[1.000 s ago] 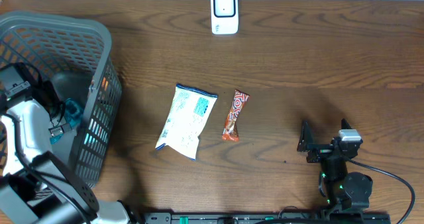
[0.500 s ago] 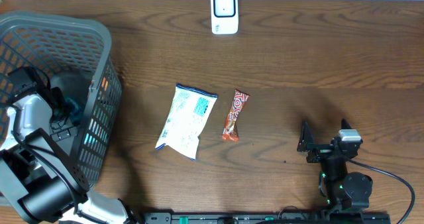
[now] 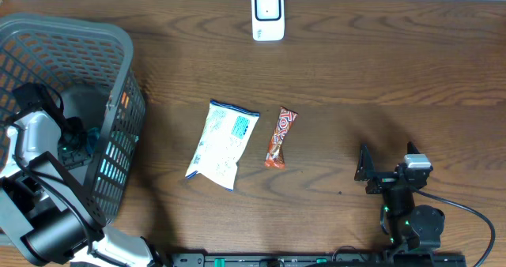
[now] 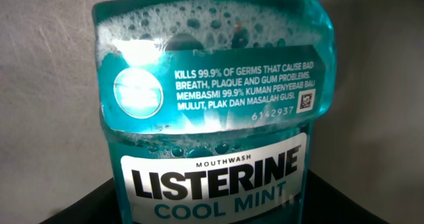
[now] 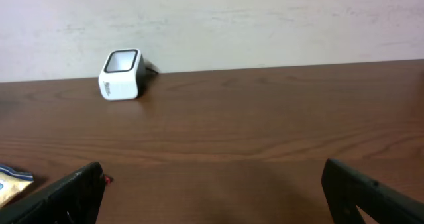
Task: Scan the item barcode
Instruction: 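Reach the left gripper into the basket toward the Listerine bottle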
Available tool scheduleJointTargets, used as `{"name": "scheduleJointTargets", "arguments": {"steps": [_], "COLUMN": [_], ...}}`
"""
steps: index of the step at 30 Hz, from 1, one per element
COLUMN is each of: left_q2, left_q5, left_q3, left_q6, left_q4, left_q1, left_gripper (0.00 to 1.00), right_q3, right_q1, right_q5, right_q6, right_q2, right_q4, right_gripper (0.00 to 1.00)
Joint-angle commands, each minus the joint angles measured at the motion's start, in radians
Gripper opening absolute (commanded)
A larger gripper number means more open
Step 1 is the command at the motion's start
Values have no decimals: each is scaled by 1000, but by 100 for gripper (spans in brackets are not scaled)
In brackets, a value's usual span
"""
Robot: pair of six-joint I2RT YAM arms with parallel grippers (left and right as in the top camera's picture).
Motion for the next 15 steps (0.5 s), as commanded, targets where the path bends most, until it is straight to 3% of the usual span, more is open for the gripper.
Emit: {"name": "scheduleJointTargets", "arguments": {"steps": [1,7,15], "left_q2": [16,-68,-326], "left_q5": [43,75,76], "left_q3": [3,6,7], "left_q6": [75,76,150], "left_q4": [-14,-10,37], "left_q1": [5,5,5], "left_gripper": [59,55,55], "right_q3": [-1,-1,-1], "right_q1": [6,6,6], "right_q5": [1,1,1], "right_q6": [1,1,1], "right_q2": [0,0,0], "right_q4": [-4,-5,-5], "right_gripper": [99,99,99]}}
